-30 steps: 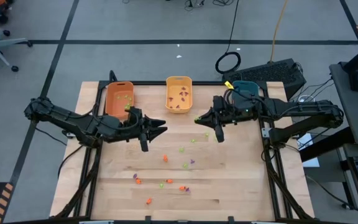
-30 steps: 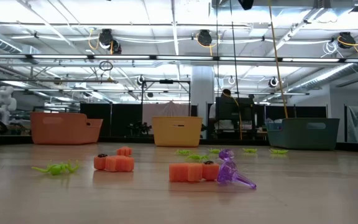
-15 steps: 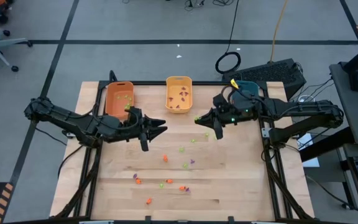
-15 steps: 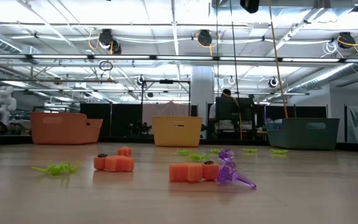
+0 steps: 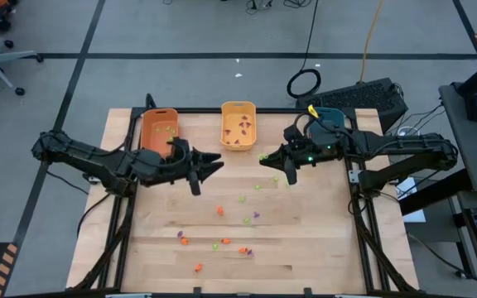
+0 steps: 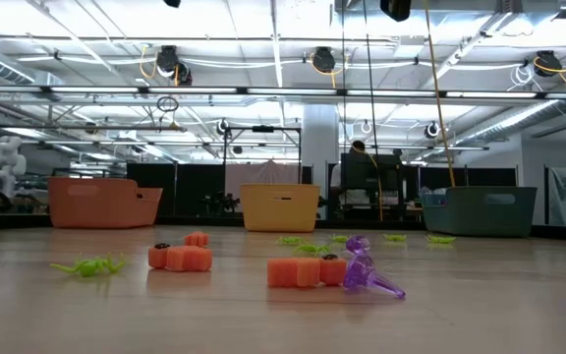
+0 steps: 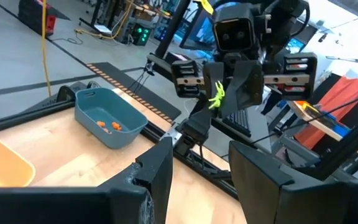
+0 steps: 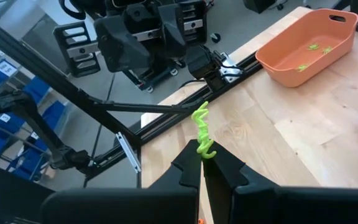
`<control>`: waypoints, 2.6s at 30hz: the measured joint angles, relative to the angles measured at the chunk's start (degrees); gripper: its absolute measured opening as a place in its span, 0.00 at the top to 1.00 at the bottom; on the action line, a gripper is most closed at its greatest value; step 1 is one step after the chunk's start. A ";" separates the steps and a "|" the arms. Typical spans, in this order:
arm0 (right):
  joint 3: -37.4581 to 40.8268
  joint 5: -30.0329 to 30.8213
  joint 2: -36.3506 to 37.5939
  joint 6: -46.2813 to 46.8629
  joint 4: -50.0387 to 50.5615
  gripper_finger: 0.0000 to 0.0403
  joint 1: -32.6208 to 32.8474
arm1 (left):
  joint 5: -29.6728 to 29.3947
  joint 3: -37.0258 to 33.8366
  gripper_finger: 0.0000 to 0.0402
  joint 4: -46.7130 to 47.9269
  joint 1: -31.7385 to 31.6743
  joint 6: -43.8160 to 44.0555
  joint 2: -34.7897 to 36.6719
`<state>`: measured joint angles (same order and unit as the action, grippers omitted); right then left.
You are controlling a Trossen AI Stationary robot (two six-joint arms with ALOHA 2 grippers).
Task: Sort Halloween decoration
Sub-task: Put the green spider toy into the orange bin
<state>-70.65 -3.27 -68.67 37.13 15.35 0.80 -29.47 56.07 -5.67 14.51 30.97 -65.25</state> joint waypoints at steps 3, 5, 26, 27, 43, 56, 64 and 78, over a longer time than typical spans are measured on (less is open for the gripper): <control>0.00 0.00 -0.01 -1.57 -0.02 1.00 0.00 | 0.36 0.00 0.61 -1.14 -0.59 0.08 0.00; 0.00 0.00 -0.04 -3.15 -0.02 1.00 0.00 | 1.02 0.00 0.61 -2.88 -1.24 -0.24 0.00; 0.02 0.00 -0.04 -4.81 0.77 1.00 0.00 | 21.97 16.26 0.61 -7.29 -11.42 -7.54 -20.44; 0.02 0.00 -0.04 -4.81 0.84 1.00 0.00 | 21.99 16.59 0.61 -7.35 -11.75 -7.48 -20.87; 0.02 0.07 -0.04 -5.03 1.36 1.00 0.00 | 31.40 16.72 0.61 -7.23 -15.33 -5.91 -21.44; 0.02 0.26 -0.04 -5.03 1.45 1.00 0.00 | 31.68 16.79 0.65 -7.69 -15.09 -5.80 -23.30; 0.02 0.21 -0.04 -5.03 1.66 1.00 0.00 | 31.36 16.79 0.78 -9.26 -15.09 -5.78 -23.30; 0.02 0.00 -0.04 -5.03 1.95 1.00 0.02 | 33.47 16.78 0.99 -8.44 -15.13 -5.64 -23.28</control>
<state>-70.63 -3.27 -68.71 32.10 17.30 0.82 4.00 72.85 -14.11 -0.62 25.33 -88.53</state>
